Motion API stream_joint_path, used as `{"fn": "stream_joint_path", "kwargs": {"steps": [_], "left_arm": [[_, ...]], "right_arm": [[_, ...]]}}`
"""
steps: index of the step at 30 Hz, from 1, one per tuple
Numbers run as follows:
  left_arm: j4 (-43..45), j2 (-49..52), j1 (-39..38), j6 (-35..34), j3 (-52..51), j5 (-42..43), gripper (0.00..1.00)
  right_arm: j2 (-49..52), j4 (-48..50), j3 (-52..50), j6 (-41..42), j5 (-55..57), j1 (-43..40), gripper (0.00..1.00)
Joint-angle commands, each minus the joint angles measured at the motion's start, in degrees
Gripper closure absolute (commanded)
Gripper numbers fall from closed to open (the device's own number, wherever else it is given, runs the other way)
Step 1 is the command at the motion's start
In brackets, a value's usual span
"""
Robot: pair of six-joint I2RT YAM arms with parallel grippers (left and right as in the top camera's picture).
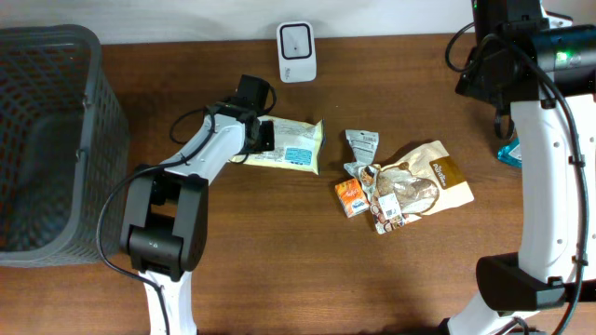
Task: Scan the item barcode
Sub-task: 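Carry the yellow bag with the left gripper toward the scanner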
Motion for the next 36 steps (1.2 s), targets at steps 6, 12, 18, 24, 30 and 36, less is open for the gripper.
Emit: {"fn": "stream_joint_path", "kwargs": {"steps": [6, 12, 18, 24, 30, 36], "left_arm": [[-9.3, -2.2, -0.5, -3.6, 4.1, 11.5, 1.0], [-5.3, -1.7, -3.3, -6.1, 4.1, 13.4, 1.0], [1.7, 0.7, -5.7, -8.8, 4.1, 13.4, 1.0], [5.1, 2.9, -7.2, -8.9, 4.1, 12.0, 1.0], [8.3, 4.5, -8.1, -10.1, 4.1, 11.5, 1.0], [11.0, 3.8, -8.2, -10.1, 5.7, 13.9, 1.0]], "right_arm": [[0.0, -0.2, 0.7, 0.4, 0.1, 0.0, 0.02], [0.0, -0.2, 0.7, 0.4, 0.1, 0.0, 0.02], [0.0, -0.2, 0.7, 0.5, 0.1, 0.0, 0.02], [0.0, -0.2, 0.7, 0.4, 0.1, -0.1, 0.02], [0.0, -0.2, 0.7, 0.4, 0.1, -0.1, 0.02], [0.0, -0.2, 0.7, 0.4, 0.1, 0.0, 0.02]]}}
